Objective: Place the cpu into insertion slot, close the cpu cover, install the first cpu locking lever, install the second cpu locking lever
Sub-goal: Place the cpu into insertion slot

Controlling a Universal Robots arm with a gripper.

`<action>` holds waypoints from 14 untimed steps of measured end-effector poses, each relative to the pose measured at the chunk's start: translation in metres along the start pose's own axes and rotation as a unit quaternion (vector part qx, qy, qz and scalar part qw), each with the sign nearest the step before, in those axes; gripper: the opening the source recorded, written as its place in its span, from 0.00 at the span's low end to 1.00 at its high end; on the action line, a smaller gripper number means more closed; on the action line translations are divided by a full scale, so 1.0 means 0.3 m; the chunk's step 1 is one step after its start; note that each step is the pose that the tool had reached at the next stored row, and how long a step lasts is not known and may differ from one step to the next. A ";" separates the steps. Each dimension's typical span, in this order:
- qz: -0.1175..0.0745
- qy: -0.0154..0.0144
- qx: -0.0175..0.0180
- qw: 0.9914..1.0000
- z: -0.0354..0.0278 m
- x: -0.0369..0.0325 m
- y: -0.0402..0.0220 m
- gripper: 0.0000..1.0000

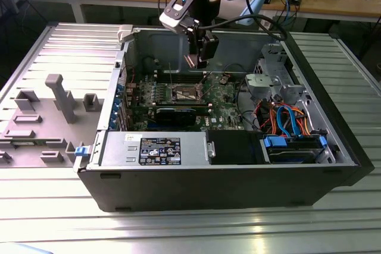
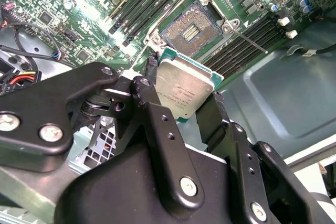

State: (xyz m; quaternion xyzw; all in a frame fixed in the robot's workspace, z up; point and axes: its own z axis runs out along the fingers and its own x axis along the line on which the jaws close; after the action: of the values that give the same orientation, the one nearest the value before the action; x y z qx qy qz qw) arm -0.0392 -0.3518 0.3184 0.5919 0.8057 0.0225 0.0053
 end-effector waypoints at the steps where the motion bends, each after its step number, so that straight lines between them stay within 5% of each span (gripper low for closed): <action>1: 0.001 0.000 0.000 1.000 0.000 0.000 0.000 0.55; 14: 0.007 0.000 0.000 1.000 0.000 0.000 0.000 0.55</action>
State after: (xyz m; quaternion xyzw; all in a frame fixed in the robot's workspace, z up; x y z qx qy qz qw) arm -0.0392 -0.3518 0.3184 0.5979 0.8012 0.0224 0.0054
